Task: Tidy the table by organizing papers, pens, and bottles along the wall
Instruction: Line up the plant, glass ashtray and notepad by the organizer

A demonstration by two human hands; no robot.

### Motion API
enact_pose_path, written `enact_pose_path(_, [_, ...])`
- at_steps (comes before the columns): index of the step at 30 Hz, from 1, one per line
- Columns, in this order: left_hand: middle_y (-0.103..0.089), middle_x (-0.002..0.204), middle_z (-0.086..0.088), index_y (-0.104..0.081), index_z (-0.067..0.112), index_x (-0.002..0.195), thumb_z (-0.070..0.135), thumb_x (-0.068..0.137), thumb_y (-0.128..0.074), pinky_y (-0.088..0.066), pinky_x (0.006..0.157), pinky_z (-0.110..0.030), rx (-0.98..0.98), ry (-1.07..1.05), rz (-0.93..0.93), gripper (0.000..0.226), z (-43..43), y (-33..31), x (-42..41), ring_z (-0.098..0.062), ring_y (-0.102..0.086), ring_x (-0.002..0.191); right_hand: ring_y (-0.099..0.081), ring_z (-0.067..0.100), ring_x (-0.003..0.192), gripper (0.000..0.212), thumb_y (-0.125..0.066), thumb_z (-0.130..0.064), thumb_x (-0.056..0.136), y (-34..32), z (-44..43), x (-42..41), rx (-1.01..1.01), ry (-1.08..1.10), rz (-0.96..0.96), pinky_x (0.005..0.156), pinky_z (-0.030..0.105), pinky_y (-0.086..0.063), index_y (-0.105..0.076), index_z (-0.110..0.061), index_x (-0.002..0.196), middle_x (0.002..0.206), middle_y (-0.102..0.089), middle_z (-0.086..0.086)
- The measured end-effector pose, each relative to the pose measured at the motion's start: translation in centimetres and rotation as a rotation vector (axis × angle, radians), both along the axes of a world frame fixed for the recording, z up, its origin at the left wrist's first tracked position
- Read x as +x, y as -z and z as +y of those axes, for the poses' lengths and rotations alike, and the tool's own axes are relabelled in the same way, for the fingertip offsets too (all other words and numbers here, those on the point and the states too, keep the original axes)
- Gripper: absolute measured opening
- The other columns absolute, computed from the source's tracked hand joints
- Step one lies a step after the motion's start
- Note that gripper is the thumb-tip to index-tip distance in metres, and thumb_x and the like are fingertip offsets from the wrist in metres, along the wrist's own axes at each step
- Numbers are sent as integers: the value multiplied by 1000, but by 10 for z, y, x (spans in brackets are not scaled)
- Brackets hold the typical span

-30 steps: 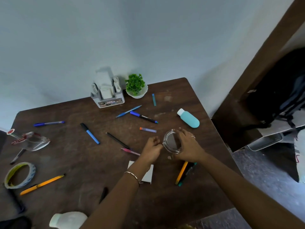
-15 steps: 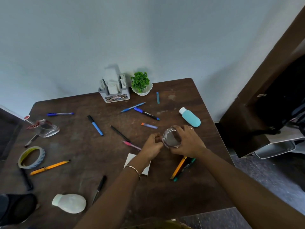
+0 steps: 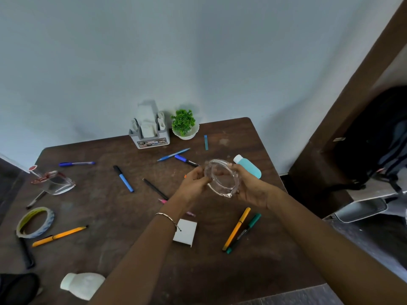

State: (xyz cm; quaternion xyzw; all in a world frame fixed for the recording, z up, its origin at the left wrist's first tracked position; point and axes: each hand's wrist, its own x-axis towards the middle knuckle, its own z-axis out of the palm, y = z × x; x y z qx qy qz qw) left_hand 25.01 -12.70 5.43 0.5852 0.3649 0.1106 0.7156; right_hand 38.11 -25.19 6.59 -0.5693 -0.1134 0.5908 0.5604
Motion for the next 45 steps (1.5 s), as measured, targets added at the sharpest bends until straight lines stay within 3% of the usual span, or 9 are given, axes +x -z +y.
enact_pose_path(7, [-69, 98, -12, -61, 5, 108, -5, 91, -52, -59, 66, -26, -144, -64, -54, 22, 16, -8, 8, -20, -68, 78, -70, 24, 87, 47, -43, -53, 95, -7, 25, 5, -14, 255, 43, 77, 39, -59, -67, -13, 98, 92, -74, 10])
enact_pose_path(12, [-64, 88, -18, -61, 5, 92, 2, 90, -56, -53, 54, -26, -135, -137, -15, 6, 35, -6, 31, -19, -61, 69, -68, 20, 77, 27, -65, -21, 89, -6, 46, 22, -137, 167, -441, 59, 30, -56, -62, -6, 110, 97, -70, 13])
enact_pose_path(19, [-69, 82, -8, -64, 5, 96, 10, 93, -58, -53, 53, -19, -189, -138, -84, 8, 72, -8, 82, -10, -67, 64, -68, 28, 67, 13, -62, -16, 70, 12, 92, 75, -308, 309, -647, 72, 55, -58, -63, -10, 58, 64, -65, 10])
enact_pose_path(25, [-64, 98, -9, -61, 7, 105, 14, 100, -39, -57, 66, -27, -253, -147, -33, 24, 121, 5, 120, -20, -63, 77, -64, 25, 98, 44, -68, -24, 75, 21, 145, 116, -379, 342, -765, 88, 42, -56, -62, -9, 116, 110, -67, 5])
enact_pose_path(28, [-69, 98, -11, -64, 7, 111, 20, 95, -50, -60, 67, -35, 222, -81, 266, 25, 143, 35, 125, -26, -67, 69, -62, 19, 88, 40, -66, -22, 85, 26, 162, 129, -414, 361, -796, 75, 26, -54, -58, -8, 122, 113, -65, 4])
enact_pose_path(30, [-73, 91, -6, -70, 17, 101, 32, 86, -62, -56, 78, -35, 656, 19, 449, 23, 151, 52, 124, -27, -69, 82, -55, 9, 66, 35, -65, -22, 88, 36, 174, 142, -440, 366, -825, 49, 5, -40, -59, -8, 119, 110, -66, 5])
enact_pose_path(32, [-72, 94, 0, -70, 22, 98, 44, 81, -66, -51, 81, -32, 831, 76, 539, 28, 152, 59, 125, -24, -66, 94, -51, 6, 57, 31, -65, -17, 87, 42, 183, 150, -458, 368, -831, 33, 4, -31, -62, -8, 116, 108, -67, 7])
enact_pose_path(37, [-66, 105, 0, -64, 24, 105, 47, 80, -64, -46, 79, -33, 982, 138, 628, 34, 150, 68, 134, -25, -63, 101, -68, 20, 75, 26, -68, -18, 81, 58, 200, 160, -511, 360, -854, 65, 29, -60, -66, -15, 107, 100, -70, 5])
enact_pose_path(45, [-60, 104, 3, -66, 25, 98, 27, 79, -60, -49, 72, -32, 1010, 164, 563, 20, 146, 72, 113, -21, -64, 93, -68, 25, 92, 30, -66, -19, 80, 71, 217, 156, -509, 320, -894, 84, 42, -57, -64, -13, 109, 103, -69, 1])
